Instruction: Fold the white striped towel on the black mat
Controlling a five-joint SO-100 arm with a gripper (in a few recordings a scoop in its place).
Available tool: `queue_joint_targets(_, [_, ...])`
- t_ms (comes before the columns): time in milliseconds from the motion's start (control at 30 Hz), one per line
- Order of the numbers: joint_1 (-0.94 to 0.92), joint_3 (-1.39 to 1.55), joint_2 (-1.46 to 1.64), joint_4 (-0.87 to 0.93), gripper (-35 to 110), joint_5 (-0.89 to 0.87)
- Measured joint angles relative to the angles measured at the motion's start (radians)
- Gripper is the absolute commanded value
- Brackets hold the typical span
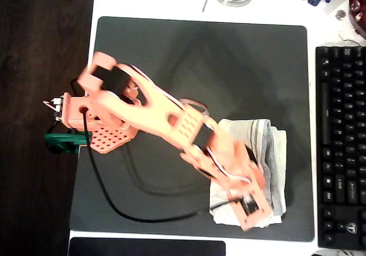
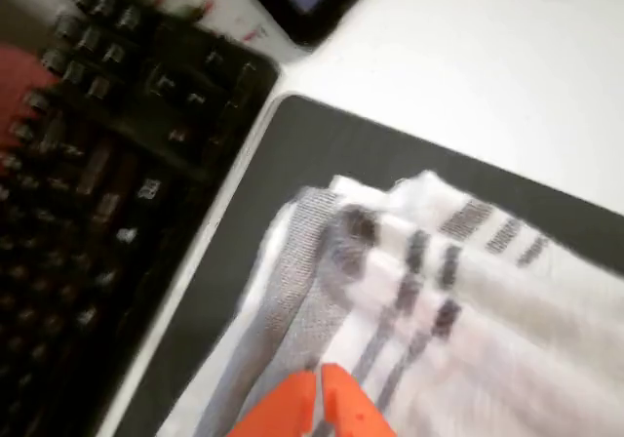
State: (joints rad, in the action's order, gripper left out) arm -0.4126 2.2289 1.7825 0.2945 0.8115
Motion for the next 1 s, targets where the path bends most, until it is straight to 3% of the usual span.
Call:
queue_joint_targets(167, [0.135, 0.092, 0.224, 0.064, 1, -0.049])
queue_joint_targets(433, [0.325, 0.123, 0.19, 0.052, 1, -0.106])
queue_joint_targets(800, [0.354, 0.064, -0.098, -0.046, 0, -0.071])
queue_joint_targets(1000, [0.347, 0.074, -0.1, -0.057, 1, -0.037])
